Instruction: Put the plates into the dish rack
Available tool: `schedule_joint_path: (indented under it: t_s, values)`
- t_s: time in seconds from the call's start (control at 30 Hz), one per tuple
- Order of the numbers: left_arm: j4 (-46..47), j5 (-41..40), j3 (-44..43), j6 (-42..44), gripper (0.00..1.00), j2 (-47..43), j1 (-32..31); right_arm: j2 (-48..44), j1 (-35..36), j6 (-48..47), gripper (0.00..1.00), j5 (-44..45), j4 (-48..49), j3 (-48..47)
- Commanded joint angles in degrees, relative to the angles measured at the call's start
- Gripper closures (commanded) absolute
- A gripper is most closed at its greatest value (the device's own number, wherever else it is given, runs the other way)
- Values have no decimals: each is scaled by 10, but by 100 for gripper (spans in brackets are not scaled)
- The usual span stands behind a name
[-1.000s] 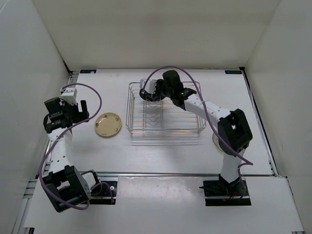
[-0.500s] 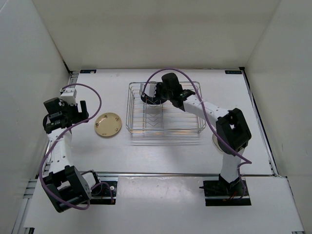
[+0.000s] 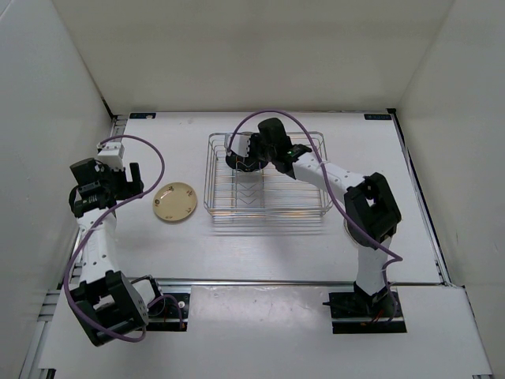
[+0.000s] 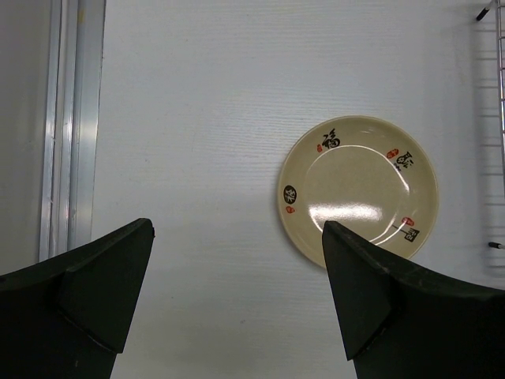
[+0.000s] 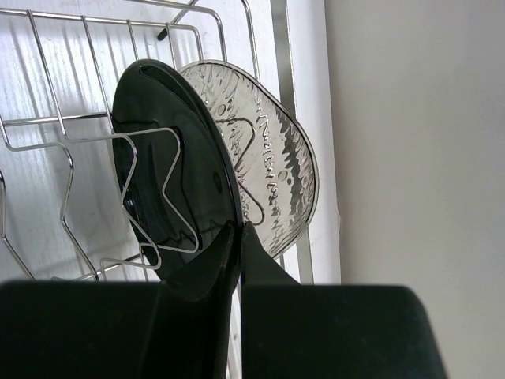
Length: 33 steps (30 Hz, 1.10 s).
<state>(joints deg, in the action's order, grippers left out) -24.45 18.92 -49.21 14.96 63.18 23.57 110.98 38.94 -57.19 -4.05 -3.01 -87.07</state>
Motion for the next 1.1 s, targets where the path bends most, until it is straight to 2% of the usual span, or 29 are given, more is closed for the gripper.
schedule_joint_path:
  t_s: [0.0,0.17,0.27,0.43,0.6,0.67,0.77,0.8,0.87,1.03,1.07]
  values:
    - [-3,16,-4,-2,1,-23,4,6,5,21,100,-4,-17,-21]
    - [-8,16,2,-2,1,-36,4,11,5,32,100,13,-12,-21]
    - [-13,16,2,-2,1,-42,4,11,5,32,95,25,2,-21]
    - [-18,16,2,-7,1,-48,4,16,0,32,79,45,20,-15]
    - [-24,21,2,-7,1,-60,4,16,-5,32,72,72,39,-10]
    - [-31,21,2,-7,1,-65,4,21,-5,32,64,72,46,-10]
    - [-37,21,2,-7,1,-71,4,21,-11,32,60,78,51,-10]
    - [-37,21,2,-7,1,-77,4,21,-11,32,52,84,51,-10]
    - [-37,21,2,-7,1,-77,4,15,-11,32,51,84,56,-10]
    - [-42,45,2,-7,1,-76,4,-6,-11,38,35,105,69,-4]
    - [-42,45,2,-7,1,-68,4,-14,-11,38,35,110,69,-4]
